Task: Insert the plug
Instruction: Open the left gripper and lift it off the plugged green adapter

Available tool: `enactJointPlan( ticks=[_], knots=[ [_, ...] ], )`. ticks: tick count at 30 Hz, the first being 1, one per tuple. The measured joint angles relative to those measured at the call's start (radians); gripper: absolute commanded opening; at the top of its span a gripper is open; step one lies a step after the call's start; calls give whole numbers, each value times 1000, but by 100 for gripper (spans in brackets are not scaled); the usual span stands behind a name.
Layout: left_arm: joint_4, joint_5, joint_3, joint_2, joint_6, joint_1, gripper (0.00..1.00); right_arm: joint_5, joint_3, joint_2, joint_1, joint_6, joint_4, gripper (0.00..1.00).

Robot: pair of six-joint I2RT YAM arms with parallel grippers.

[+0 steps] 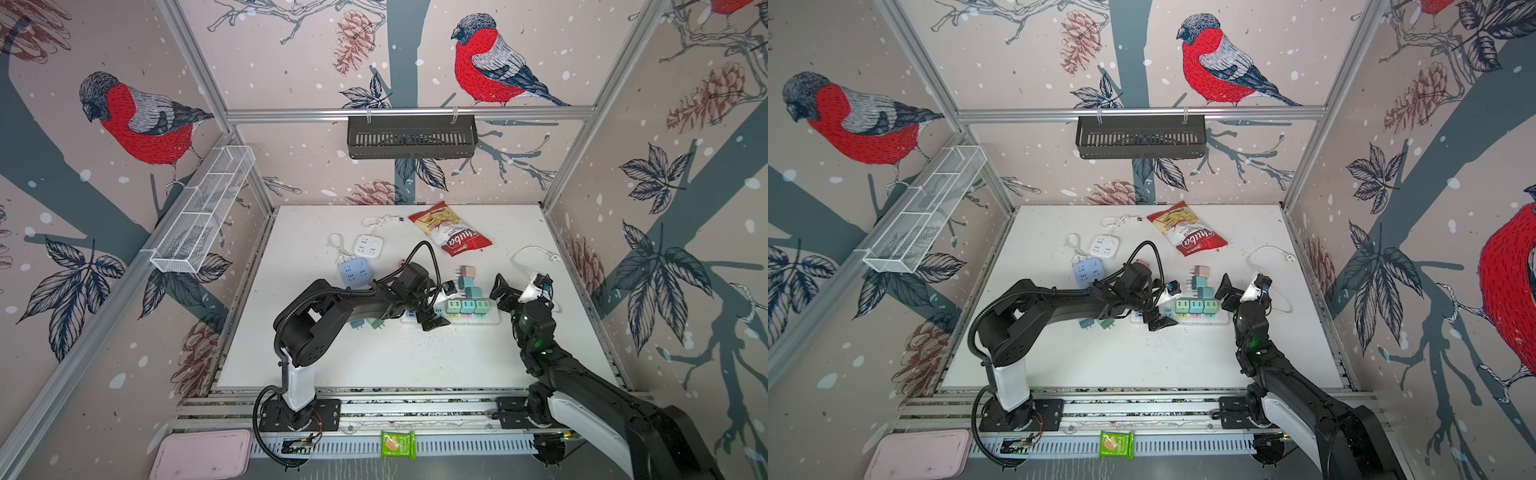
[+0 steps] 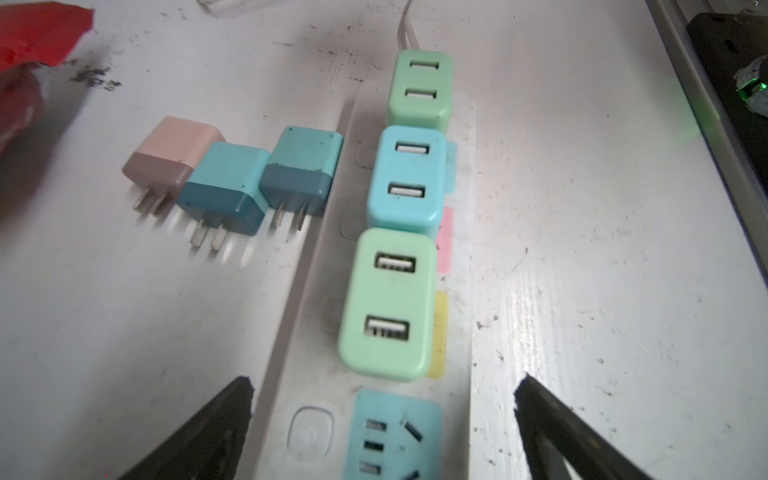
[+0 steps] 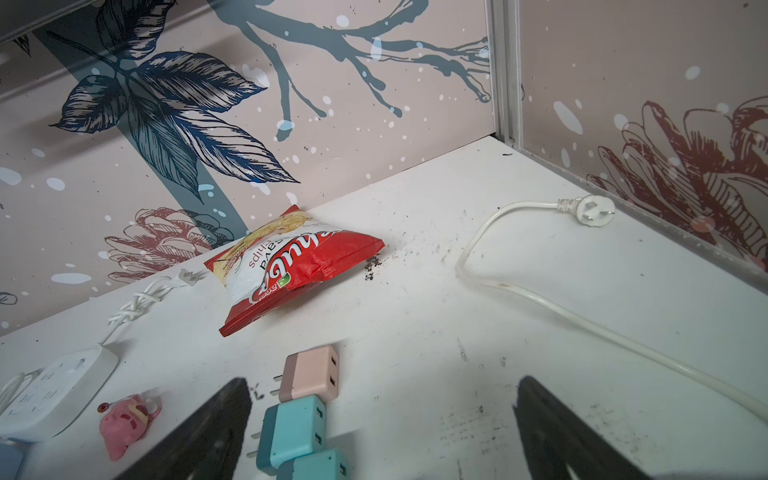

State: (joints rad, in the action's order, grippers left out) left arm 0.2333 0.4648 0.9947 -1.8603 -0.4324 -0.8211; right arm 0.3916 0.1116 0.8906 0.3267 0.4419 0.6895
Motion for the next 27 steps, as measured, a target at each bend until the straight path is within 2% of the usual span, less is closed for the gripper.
enactJointPlan(
  ticks=[6, 9, 13, 21, 24, 27],
  knots=[
    [203, -49, -202, 151, 14, 0, 98, 0, 0, 0, 0, 0, 0, 100],
    [428, -43, -382, 241, 5, 1, 98, 0, 0, 0, 0, 0, 0, 100],
    [715, -48, -568, 266, 4, 2, 98, 0, 0, 0, 0, 0, 0, 100],
    [1039, -73, -641, 280, 42, 18, 98, -11, 0, 3, 0, -1, 1, 100],
    [1080, -222, -644, 301, 100, 23, 98, -24, 1, 13, 0, -4, 6, 100],
    [1094, -424, -641, 342, 152, 24, 98, -46, 7, 28, 2, -10, 11, 100]
  ],
)
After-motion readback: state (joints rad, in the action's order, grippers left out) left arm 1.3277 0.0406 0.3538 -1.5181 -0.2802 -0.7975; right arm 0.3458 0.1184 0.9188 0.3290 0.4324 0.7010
